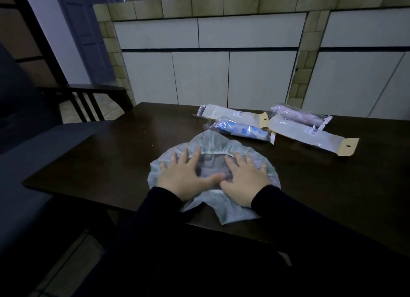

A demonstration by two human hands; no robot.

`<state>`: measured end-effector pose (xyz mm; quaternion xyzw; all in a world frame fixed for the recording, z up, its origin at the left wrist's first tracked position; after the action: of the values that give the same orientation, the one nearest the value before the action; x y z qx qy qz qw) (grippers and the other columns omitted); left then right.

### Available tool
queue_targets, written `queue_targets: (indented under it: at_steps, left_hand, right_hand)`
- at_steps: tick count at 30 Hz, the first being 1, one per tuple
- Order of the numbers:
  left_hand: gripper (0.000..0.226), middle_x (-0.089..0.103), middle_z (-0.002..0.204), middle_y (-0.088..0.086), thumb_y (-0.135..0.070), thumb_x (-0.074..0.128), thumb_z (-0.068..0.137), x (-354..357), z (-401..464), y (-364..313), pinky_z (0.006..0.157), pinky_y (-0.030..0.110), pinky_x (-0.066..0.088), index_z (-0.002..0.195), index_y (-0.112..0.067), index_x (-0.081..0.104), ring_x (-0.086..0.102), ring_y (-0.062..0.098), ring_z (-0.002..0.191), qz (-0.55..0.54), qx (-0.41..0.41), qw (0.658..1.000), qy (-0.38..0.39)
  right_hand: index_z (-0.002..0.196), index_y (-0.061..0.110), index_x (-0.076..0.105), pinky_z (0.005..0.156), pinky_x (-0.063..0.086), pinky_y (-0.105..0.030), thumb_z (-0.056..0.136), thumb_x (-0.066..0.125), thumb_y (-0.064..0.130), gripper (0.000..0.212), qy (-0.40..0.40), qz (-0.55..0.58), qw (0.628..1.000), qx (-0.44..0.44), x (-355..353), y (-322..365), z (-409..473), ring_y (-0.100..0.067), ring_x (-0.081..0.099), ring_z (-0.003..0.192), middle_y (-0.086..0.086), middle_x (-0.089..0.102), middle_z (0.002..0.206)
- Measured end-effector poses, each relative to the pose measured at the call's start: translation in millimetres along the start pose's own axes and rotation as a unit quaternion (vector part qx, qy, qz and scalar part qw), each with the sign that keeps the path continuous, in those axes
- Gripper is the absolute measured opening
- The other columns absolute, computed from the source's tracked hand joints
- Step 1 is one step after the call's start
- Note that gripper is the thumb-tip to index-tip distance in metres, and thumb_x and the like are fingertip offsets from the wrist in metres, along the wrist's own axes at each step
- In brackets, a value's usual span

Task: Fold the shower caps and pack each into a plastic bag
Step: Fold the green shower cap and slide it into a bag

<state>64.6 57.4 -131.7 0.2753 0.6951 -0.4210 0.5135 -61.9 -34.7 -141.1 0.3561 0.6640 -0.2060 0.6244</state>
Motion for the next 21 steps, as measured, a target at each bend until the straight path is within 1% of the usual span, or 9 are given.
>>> queue_targets:
  at_steps: [2, 5, 8, 11, 13, 15, 17, 18, 21]
  left_hand:
    - [0.117, -0.003, 0.162, -0.002, -0.098, 0.03, 0.058, 8, -2, 7, 0.117, 0.051, -0.001, 0.152, -0.036, 0.0, -0.004, 0.023, 0.148, 0.001, 0.008, 1.0, -0.015]
    - [0.13, -0.005, 0.161, -0.004, -0.102, 0.031, 0.044, 9, -4, 15, 0.117, 0.05, -0.002, 0.152, -0.038, -0.003, -0.004, 0.019, 0.148, 0.016, 0.029, 0.999, -0.027]
    - [0.13, -0.007, 0.161, -0.005, -0.101, 0.036, 0.041, 9, -5, 17, 0.116, 0.05, -0.004, 0.151, -0.042, -0.002, -0.005, 0.02, 0.148, 0.024, 0.053, 0.998, -0.01]
    - [0.126, -0.001, 0.162, -0.004, -0.098, 0.046, 0.044, 3, -1, 14, 0.116, 0.048, -0.005, 0.15, -0.042, 0.006, -0.002, 0.017, 0.148, 0.024, 0.101, 0.995, 0.007]
    - [0.126, 0.003, 0.161, -0.007, -0.093, 0.055, 0.044, -6, 2, 10, 0.117, 0.044, -0.003, 0.151, -0.041, 0.013, 0.002, 0.016, 0.148, 0.003, 0.137, 0.99, 0.023]
    - [0.126, 0.007, 0.16, -0.012, -0.092, 0.055, 0.041, -19, 2, 8, 0.118, 0.041, -0.003, 0.15, -0.04, 0.018, 0.006, 0.015, 0.148, -0.012, 0.171, 0.985, 0.005]
    - [0.111, 0.015, 0.159, -0.012, -0.082, 0.063, 0.056, -31, -1, 8, 0.118, 0.039, -0.001, 0.15, -0.036, 0.025, 0.013, 0.01, 0.146, 0.002, 0.169, 0.984, -0.053]
    - [0.097, 0.02, 0.158, -0.01, -0.071, 0.065, 0.068, -34, -4, 9, 0.117, 0.038, 0.003, 0.149, -0.031, 0.029, 0.018, 0.009, 0.144, 0.012, 0.148, 0.985, -0.093]
    - [0.065, 0.041, 0.147, 0.0, -0.057, 0.055, 0.086, -23, -13, 4, 0.113, 0.04, 0.023, 0.138, -0.018, 0.044, 0.037, 0.018, 0.134, 0.025, 0.061, 0.982, -0.176]
  right_hand:
    - [0.152, 0.037, 0.002, 0.114, -0.001, -0.058, 0.088, 0.029, 0.068, 0.076, 0.022, -0.005, 1.0, 0.011, 2, -9, 0, -0.024, -0.008, 0.147, 0.003, -0.007, 0.161]
    - [0.15, 0.043, 0.0, 0.113, -0.005, -0.058, 0.075, 0.025, 0.087, 0.091, 0.03, 0.011, 0.999, 0.03, 1, -19, -2, -0.025, -0.01, 0.147, 0.005, -0.01, 0.161]
    - [0.15, 0.042, 0.005, 0.112, -0.005, -0.06, 0.073, 0.025, 0.089, 0.093, 0.022, 0.014, 0.999, 0.036, 0, -23, -3, -0.025, -0.007, 0.148, 0.005, -0.006, 0.161]
    - [0.147, 0.035, 0.03, 0.11, 0.003, -0.064, 0.08, 0.026, 0.082, 0.081, -0.041, -0.019, 0.998, 0.032, -7, -19, -6, -0.028, 0.018, 0.144, -0.001, 0.023, 0.156]
    - [0.126, 0.027, 0.056, 0.105, 0.022, -0.057, 0.084, 0.028, 0.076, 0.07, -0.126, -0.045, 0.99, 0.032, -18, -14, -6, -0.026, 0.041, 0.124, -0.004, 0.048, 0.133]
    - [0.109, 0.025, 0.062, 0.097, 0.034, -0.048, 0.087, 0.036, 0.067, 0.054, -0.209, -0.057, 0.976, 0.02, -32, -9, -6, -0.024, 0.045, 0.112, -0.002, 0.053, 0.117]
    - [0.108, 0.025, 0.061, 0.098, 0.033, -0.045, 0.089, 0.045, 0.055, 0.039, -0.269, -0.084, 0.958, -0.043, -43, -4, -1, -0.023, 0.042, 0.115, 0.0, 0.051, 0.117]
    - [0.112, 0.026, 0.06, 0.1, 0.03, -0.044, 0.09, 0.048, 0.048, 0.033, -0.27, -0.087, 0.954, -0.097, -47, 0, 4, -0.021, 0.04, 0.12, 0.002, 0.049, 0.122]
    - [0.131, 0.031, 0.052, 0.107, 0.022, -0.042, 0.094, 0.05, 0.037, 0.037, -0.169, -0.026, 0.953, -0.249, -44, 11, 20, -0.012, 0.028, 0.137, 0.011, 0.043, 0.142]
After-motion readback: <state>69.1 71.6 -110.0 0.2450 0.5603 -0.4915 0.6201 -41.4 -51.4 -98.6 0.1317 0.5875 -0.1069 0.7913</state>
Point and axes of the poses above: each hand's wrist, its own z-axis towards the middle knuckle, its own x-axis out of the palm, y = z × x, the point moved 3 cm from there along z, towards the middle knuckle
